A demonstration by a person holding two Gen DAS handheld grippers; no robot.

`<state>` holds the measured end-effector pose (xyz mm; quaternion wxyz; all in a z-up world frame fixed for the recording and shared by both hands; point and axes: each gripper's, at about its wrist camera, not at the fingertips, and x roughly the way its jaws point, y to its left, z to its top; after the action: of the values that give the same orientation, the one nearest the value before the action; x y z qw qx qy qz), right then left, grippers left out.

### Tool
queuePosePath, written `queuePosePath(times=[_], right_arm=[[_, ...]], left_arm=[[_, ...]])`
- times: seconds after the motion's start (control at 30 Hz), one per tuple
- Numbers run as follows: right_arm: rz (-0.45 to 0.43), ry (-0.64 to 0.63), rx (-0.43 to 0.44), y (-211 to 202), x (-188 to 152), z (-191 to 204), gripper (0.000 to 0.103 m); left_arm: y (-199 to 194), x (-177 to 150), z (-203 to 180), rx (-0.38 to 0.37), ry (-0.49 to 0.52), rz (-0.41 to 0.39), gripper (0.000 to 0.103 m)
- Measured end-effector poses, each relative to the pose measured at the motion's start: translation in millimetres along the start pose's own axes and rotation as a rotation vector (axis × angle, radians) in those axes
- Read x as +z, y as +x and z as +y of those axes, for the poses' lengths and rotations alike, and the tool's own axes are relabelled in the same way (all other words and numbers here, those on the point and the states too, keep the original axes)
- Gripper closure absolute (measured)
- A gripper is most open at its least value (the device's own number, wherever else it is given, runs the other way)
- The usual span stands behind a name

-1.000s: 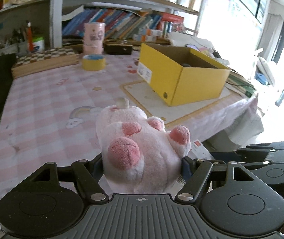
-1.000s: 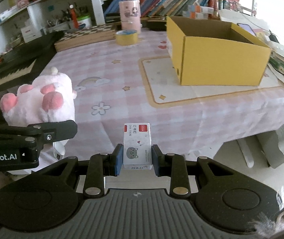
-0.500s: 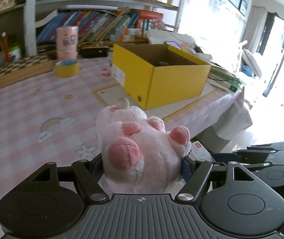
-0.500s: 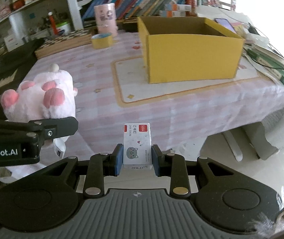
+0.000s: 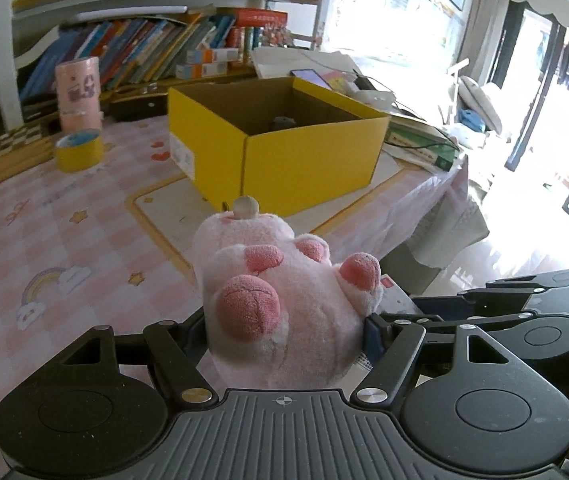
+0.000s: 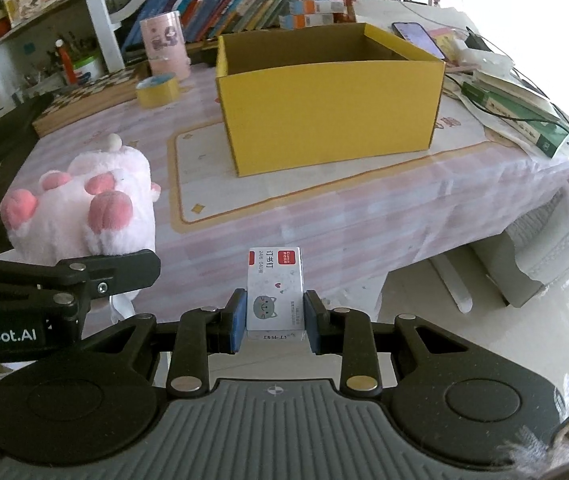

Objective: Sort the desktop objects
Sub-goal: 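Carry the white box and plush pig in both grippers over the yellow box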

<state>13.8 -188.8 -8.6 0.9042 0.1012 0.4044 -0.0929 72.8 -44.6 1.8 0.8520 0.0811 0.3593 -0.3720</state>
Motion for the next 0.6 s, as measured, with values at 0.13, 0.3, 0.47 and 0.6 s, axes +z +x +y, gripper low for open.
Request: queuePosePath(times=[0.13, 0.3, 0.47, 0.6], right_arm=[[0.003, 0.01, -0.005, 5, 7, -13, 0.075], [0.005, 0.019, -0.013, 12, 17, -29, 0.075], [0.0, 0.022, -0.018, 19, 30, -46, 0.075], [-0.022, 0.018, -0.018, 22, 44, -62, 0.075]], left_arm=[[11, 9, -7, -0.005, 0.013, -0.001, 0.029], [24, 20, -14, -0.013, 0.024, -0.003, 0.029], [37, 34, -23, -0.011, 0.042, -0.023, 0.029], [44, 47, -32, 0.006, 0.066, -0.059, 0.029]])
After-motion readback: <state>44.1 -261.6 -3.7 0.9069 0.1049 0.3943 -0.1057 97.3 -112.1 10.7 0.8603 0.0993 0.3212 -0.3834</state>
